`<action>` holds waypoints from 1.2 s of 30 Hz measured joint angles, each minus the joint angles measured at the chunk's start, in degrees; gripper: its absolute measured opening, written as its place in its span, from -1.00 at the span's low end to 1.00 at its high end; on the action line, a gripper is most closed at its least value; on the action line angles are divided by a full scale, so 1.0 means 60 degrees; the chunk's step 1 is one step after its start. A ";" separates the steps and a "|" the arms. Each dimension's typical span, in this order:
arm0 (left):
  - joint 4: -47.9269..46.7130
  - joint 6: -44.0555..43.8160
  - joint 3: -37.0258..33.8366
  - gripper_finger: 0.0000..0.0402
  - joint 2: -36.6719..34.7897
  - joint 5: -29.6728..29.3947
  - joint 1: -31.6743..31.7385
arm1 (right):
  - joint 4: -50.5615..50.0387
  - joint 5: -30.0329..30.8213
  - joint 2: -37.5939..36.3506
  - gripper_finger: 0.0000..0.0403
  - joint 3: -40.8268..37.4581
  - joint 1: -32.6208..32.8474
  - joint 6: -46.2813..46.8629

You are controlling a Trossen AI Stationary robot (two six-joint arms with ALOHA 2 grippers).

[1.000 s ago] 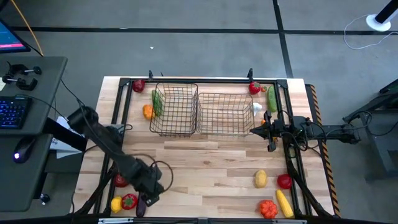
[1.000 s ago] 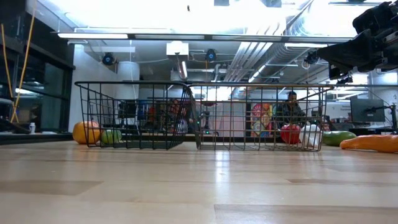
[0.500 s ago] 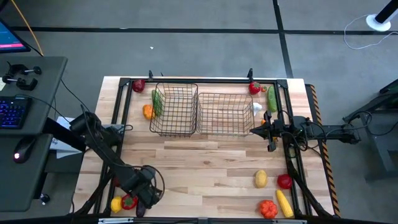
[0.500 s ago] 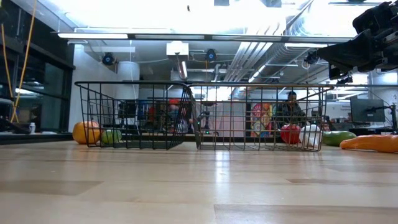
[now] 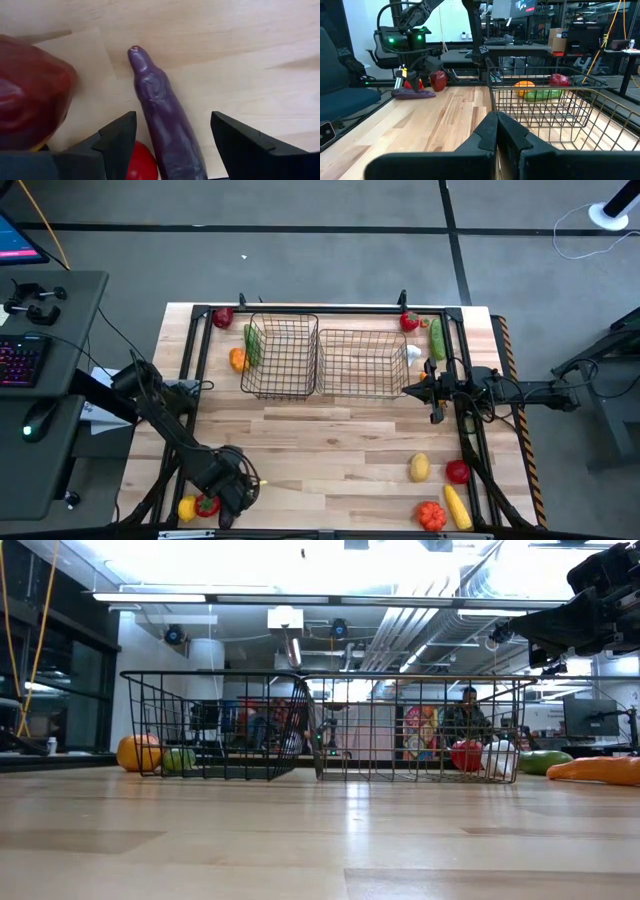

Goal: Sort produce into baskets
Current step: Put the eggplant into the right wire basket

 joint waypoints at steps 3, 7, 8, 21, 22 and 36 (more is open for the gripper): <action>-0.0006 -0.0220 -0.0004 0.21 0.0003 -0.0108 -0.0004 | 0.0001 0.0000 0.0000 -1.00 0.0000 0.0002 0.0000; 0.0045 -0.0371 -0.0007 0.21 0.0268 -0.0080 -0.0004 | 0.0001 0.0000 0.0000 -1.00 0.0000 0.0000 0.0000; 0.0098 -0.0385 -0.0007 0.21 0.0353 0.0025 0.0000 | 0.0000 0.0000 0.0000 -1.00 0.0000 0.0001 0.0000; 0.0527 -0.0397 -0.0007 0.15 0.1173 0.0352 0.0000 | 0.0001 0.0000 0.0004 -1.00 0.0000 0.0000 0.0000; 0.0613 -0.0375 -0.0004 0.10 0.1209 0.0341 0.0004 | 0.0001 0.0000 0.0004 -1.00 0.0000 0.0000 0.0000; 0.0667 0.1577 -0.0022 -0.65 -0.0194 -0.2255 0.0842 | 0.0000 0.0000 0.0004 -1.00 0.0000 0.0000 0.0000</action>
